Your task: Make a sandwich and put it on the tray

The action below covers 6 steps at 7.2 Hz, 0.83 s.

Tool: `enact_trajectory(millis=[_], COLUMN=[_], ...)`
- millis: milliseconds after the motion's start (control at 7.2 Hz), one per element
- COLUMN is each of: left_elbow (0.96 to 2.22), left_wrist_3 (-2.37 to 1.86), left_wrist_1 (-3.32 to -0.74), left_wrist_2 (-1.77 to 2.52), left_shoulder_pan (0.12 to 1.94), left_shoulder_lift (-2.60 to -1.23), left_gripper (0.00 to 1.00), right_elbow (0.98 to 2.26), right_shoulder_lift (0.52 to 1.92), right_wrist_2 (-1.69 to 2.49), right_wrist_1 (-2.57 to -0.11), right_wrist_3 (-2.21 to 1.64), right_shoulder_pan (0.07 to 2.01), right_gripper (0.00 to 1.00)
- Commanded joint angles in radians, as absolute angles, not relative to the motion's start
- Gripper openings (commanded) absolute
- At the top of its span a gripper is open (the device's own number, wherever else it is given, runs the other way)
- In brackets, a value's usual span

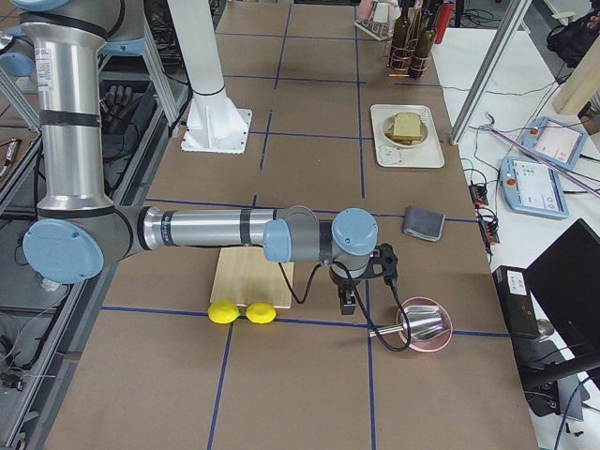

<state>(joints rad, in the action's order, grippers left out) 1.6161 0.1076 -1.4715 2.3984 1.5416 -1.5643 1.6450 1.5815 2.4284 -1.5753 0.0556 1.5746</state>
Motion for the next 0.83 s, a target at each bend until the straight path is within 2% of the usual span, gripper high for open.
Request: enact_trajectory(millis=[0,694], left_elbow=[1.617,1.623], left_wrist_3=[0.104,0.1], left_wrist_1=[-1.473,-1.473], left_wrist_2=[2.416,2.416], left_shoulder_pan=[1.542,1.543], left_shoulder_lift=[-1.559,-1.559], left_gripper=[1.0,1.0], right_elbow=[1.64,1.644], right_shoulder_lift=[1.586,1.609], right_wrist_2=[2.424,2.421], right_wrist_1=[-1.575,-1.568], right_wrist_3=[0.057,0.058], right_shoulder_pan=[1.575,1.578], right_gripper=[1.0,1.0])
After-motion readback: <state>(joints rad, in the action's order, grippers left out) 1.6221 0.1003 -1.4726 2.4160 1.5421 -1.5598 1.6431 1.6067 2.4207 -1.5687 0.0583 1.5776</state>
